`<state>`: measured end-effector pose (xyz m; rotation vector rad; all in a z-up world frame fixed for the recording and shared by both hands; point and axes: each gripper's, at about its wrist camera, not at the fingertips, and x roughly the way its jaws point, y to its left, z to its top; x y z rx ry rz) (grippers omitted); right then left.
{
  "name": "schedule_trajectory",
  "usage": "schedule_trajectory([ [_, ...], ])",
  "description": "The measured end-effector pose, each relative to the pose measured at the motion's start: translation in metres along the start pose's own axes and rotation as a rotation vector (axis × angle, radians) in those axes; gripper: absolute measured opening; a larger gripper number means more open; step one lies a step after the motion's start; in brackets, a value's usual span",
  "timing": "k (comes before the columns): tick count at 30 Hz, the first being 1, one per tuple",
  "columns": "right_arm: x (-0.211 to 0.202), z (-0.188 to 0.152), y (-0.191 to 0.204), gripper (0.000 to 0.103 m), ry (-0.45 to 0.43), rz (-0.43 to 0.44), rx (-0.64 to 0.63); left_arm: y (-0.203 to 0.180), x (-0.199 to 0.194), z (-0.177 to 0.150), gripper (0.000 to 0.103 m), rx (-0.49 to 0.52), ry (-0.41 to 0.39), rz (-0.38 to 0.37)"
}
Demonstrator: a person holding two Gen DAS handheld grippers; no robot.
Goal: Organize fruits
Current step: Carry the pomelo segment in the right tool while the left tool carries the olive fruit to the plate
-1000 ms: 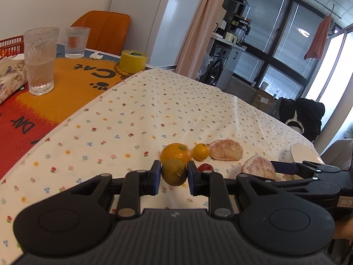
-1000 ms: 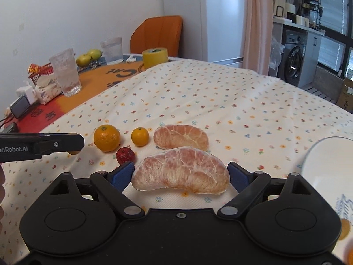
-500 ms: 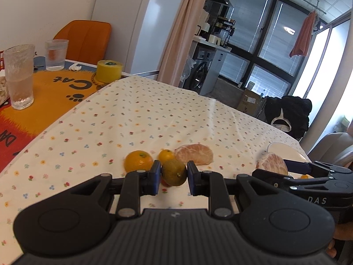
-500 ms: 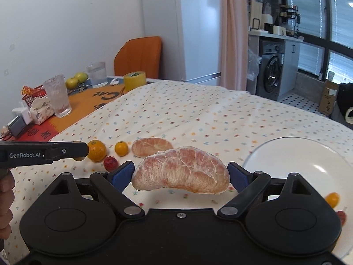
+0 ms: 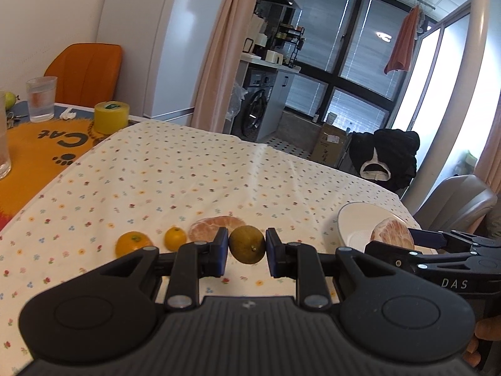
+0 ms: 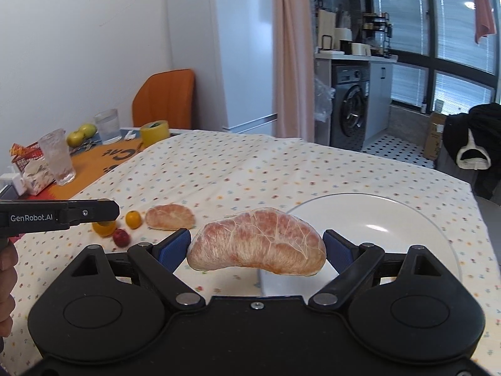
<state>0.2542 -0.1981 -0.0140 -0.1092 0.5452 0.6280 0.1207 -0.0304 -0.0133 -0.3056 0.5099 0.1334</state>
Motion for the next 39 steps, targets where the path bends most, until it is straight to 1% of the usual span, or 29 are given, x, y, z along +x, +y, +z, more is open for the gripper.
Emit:
schedule_trajectory([
  [11, -0.015, -0.002, -0.032, 0.088, -0.03, -0.06, 0.04, -0.032, 0.017, 0.005, 0.023, 0.054, 0.009, -0.045],
  [24, -0.026, -0.004, -0.086, 0.088, -0.067, -0.148, 0.105, -0.072, 0.045, 0.007, 0.023, 0.115, 0.044, -0.087],
  [32, -0.018, -0.002, -0.11, 0.088, -0.077, -0.179, 0.139, -0.091, 0.066, 0.008, 0.023, 0.143, 0.082, -0.1],
  [39, -0.002, 0.0, -0.12, 0.088, -0.065, -0.171, 0.151, -0.105, 0.081, 0.011, 0.023, 0.175, 0.094, -0.105],
])
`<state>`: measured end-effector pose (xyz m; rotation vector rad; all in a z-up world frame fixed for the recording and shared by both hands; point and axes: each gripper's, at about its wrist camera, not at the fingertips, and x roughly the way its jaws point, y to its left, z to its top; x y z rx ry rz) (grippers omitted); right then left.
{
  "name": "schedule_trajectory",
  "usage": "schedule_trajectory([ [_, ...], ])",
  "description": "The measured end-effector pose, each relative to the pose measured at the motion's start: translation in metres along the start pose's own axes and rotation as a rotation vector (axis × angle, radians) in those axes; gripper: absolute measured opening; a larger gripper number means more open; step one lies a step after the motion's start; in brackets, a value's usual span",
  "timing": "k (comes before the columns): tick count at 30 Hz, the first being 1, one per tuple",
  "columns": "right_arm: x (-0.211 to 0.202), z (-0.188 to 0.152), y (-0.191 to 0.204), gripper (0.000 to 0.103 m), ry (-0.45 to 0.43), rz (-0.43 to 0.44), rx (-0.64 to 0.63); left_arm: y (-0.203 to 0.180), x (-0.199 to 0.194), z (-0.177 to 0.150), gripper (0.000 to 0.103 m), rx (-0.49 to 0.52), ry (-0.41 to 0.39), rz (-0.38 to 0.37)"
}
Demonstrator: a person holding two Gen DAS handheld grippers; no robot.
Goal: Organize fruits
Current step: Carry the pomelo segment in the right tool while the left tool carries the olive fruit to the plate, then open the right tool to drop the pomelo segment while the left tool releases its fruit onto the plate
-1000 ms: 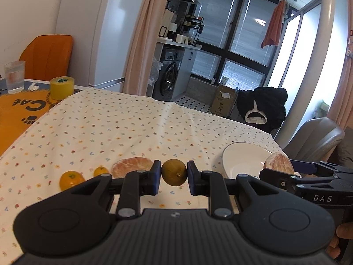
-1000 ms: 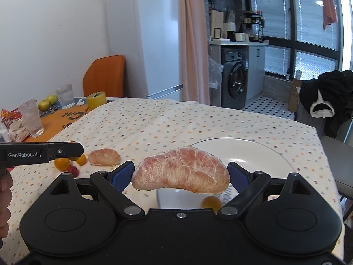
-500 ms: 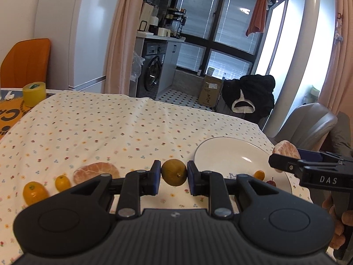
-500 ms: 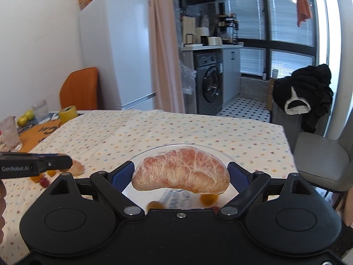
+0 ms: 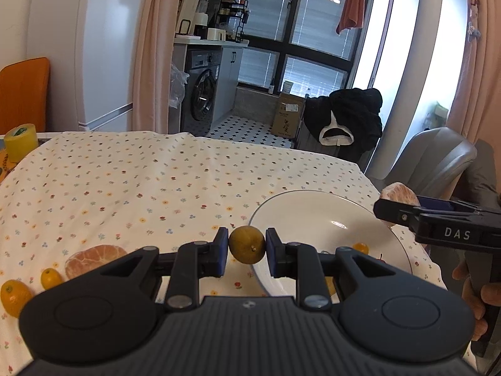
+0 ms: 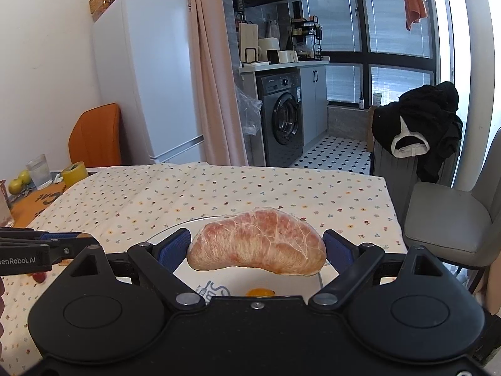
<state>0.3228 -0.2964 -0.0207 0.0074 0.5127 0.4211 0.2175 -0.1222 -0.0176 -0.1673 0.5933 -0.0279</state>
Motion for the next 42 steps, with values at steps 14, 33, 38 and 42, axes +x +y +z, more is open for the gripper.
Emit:
schedule_trajectory([
  [14, 0.045, -0.006, 0.004, 0.088, 0.064, 0.054, 0.025, -0.01, 0.033, 0.004, 0.023, 0.022, 0.05, 0.001],
  [33, 0.029, -0.003, -0.003, 0.092, 0.047, 0.045, 0.085, -0.018, 0.05, 0.005, 0.027, 0.037, 0.078, -0.041],
  [38, 0.025, -0.006, -0.008, 0.092, 0.044, 0.034, 0.129, -0.016, 0.043, 0.008, 0.027, 0.035, 0.072, -0.05],
  [42, 0.02, -0.009, -0.005, 0.093, 0.043, 0.041, 0.133, -0.013, 0.032, 0.011, 0.029, 0.039, 0.061, -0.036],
])
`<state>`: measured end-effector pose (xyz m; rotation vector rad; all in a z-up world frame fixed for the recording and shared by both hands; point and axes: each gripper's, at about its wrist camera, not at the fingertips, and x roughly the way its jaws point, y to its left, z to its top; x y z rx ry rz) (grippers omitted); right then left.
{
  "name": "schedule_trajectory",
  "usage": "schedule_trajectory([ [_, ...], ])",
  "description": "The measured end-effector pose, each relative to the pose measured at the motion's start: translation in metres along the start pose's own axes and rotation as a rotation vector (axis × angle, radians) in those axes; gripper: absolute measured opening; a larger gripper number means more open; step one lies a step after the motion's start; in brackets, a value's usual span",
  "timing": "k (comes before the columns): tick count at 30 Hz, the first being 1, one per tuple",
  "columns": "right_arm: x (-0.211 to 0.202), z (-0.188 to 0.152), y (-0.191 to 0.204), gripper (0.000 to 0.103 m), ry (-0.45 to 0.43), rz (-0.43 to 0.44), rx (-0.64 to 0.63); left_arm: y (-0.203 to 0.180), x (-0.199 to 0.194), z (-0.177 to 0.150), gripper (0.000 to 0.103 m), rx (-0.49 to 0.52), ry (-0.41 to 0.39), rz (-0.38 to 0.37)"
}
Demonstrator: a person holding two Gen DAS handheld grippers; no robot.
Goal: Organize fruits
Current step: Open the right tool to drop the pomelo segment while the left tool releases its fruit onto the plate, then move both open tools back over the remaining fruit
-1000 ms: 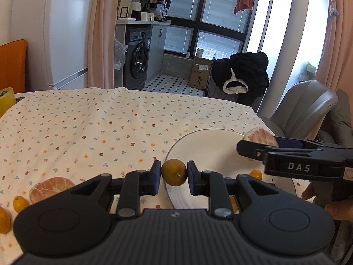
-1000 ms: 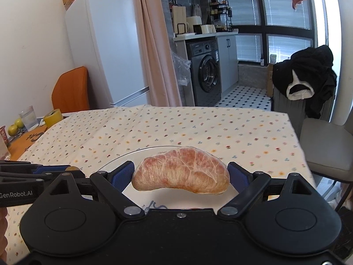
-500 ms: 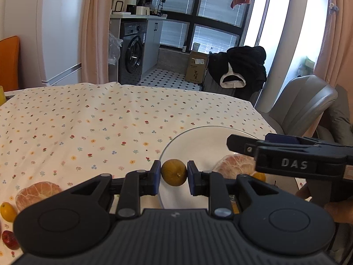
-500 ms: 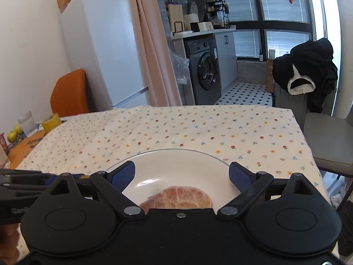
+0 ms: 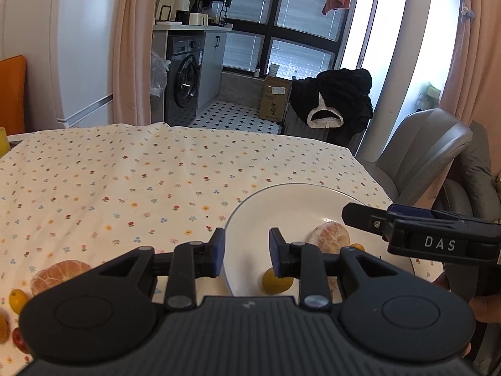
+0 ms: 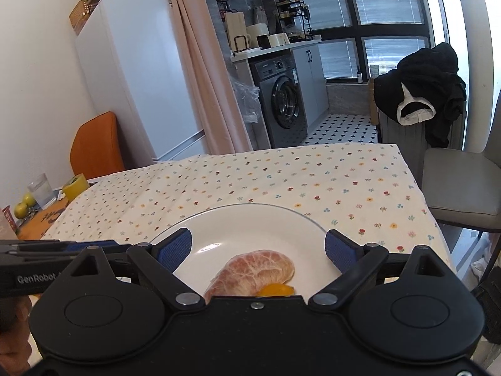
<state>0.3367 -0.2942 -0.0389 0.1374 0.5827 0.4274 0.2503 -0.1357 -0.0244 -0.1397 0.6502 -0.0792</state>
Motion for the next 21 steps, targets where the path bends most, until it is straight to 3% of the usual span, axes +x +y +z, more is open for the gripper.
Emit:
schedule_trajectory([
  [9, -0.012, -0.005, 0.015, 0.097, 0.005, 0.026, 0.007, 0.014, -0.03, -0.001, 0.055, -0.022, -0.036, 0.034],
  [14, -0.022, -0.009, 0.028, 0.101, -0.001, 0.043, -0.005, 0.025, -0.046, -0.006, 0.078, -0.041, -0.06, 0.065],
  [21, -0.033, -0.015, 0.043, 0.103, 0.006, 0.064, -0.006, 0.041, -0.066, -0.018, 0.088, -0.067, -0.066, 0.118],
])
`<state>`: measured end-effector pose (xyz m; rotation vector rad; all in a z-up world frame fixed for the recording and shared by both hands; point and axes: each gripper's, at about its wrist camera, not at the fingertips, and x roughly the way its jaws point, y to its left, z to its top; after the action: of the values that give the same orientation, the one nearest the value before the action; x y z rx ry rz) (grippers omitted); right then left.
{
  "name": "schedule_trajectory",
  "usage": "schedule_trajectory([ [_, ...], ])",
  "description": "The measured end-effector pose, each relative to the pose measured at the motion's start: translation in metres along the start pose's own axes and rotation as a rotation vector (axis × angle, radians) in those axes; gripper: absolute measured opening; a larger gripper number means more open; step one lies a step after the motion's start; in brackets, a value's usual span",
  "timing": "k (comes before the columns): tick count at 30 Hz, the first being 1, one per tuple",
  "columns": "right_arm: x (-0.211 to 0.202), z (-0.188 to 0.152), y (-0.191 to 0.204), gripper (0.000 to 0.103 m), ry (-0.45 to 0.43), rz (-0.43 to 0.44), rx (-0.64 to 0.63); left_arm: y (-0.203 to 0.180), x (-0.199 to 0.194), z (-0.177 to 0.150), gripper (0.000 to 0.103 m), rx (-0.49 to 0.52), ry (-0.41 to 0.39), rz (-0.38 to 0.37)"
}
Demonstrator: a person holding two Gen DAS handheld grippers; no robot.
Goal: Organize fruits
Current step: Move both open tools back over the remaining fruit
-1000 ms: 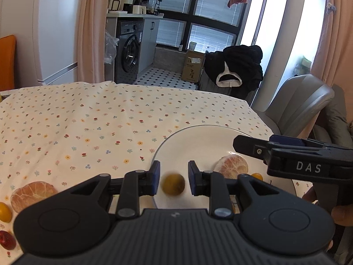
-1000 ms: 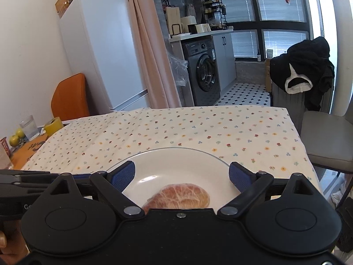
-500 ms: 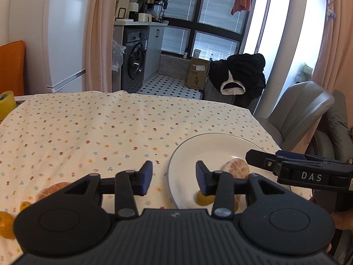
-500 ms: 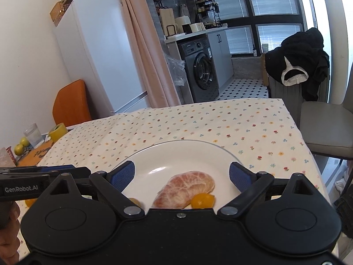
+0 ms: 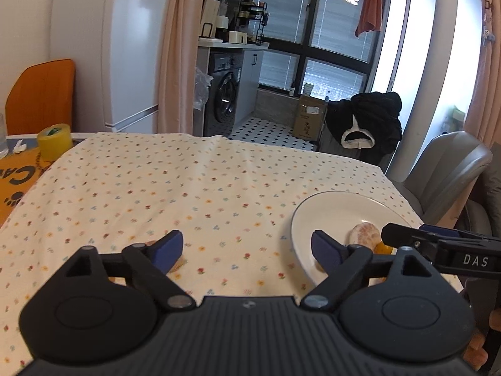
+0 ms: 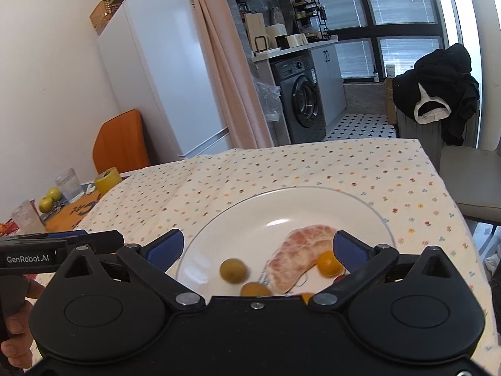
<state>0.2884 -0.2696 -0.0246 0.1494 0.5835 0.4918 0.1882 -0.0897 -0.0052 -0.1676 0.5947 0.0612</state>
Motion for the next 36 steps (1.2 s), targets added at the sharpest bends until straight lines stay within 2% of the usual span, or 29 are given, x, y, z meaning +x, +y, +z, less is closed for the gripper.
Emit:
schedule_trajectory([
  [36, 0.0, -0.018, 0.08, 0.103, 0.053, 0.085, -0.065, 0.104, -0.071, -0.027, 0.092, -0.141, -0.056, 0.093],
])
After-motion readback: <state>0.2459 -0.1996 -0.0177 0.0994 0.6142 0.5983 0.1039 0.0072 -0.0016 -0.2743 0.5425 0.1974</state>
